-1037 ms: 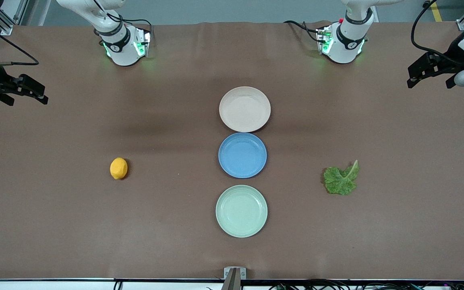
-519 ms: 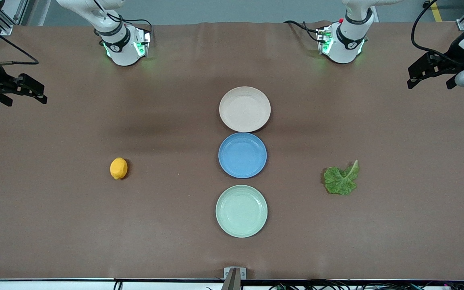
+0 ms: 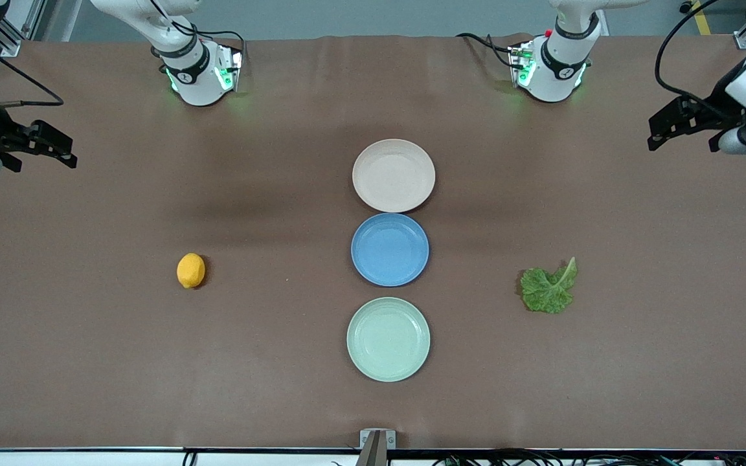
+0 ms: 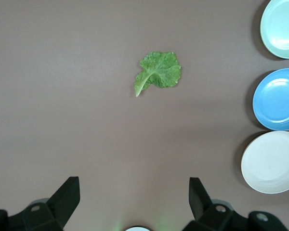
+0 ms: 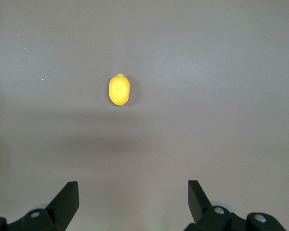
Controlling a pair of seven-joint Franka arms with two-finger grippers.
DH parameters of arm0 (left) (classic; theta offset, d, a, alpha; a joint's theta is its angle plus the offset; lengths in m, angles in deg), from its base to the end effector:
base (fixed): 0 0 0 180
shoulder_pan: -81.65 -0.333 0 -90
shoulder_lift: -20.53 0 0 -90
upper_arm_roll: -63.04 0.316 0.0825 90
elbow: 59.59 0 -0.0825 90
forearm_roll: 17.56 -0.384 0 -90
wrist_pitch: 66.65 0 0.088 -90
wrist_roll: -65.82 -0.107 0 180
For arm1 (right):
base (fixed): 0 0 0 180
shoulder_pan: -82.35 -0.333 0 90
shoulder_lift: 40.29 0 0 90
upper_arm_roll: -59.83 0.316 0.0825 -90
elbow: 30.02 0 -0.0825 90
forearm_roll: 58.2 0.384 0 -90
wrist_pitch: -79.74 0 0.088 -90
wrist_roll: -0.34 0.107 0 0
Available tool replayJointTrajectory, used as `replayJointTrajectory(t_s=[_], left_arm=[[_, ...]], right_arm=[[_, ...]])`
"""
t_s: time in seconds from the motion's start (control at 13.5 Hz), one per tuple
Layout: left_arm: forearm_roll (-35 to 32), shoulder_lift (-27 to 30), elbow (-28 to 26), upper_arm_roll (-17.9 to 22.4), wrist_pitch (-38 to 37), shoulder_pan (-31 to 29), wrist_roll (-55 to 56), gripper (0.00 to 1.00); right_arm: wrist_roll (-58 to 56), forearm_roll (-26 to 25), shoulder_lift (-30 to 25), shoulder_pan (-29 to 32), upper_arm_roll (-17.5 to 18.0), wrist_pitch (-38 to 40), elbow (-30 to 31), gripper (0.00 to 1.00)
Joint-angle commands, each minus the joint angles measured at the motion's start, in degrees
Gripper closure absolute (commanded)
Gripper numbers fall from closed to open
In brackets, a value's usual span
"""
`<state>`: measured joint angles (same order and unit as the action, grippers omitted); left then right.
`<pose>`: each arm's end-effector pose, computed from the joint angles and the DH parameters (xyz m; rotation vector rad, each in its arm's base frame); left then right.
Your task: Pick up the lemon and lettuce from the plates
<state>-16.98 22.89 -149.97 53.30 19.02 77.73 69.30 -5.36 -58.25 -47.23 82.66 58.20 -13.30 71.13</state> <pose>0.5310 -0.0573 0.6370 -3.1400 0.0645 0.0655 0.5182 -0.0185 0.6019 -3.1358 -0.1034 0.0318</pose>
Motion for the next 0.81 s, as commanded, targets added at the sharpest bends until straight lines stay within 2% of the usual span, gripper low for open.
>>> replayJointTrajectory(t_s=[0.0, 0.74], left_arm=[[-1.3, -3.1, 3.7, -0.3, -0.7, 0.1, -0.6, 0.00], [-1.5, -2.4, 4.4, -0.1, -0.7, -0.2, 0.0, 0.00]], right_arm=[[-0.1, 0.0, 0.0, 1.2, 0.9, 0.5, -0.2, 0.00], [-0.1, 1.3, -0.3, 1.2, 0.9, -0.8, -0.2, 0.00]])
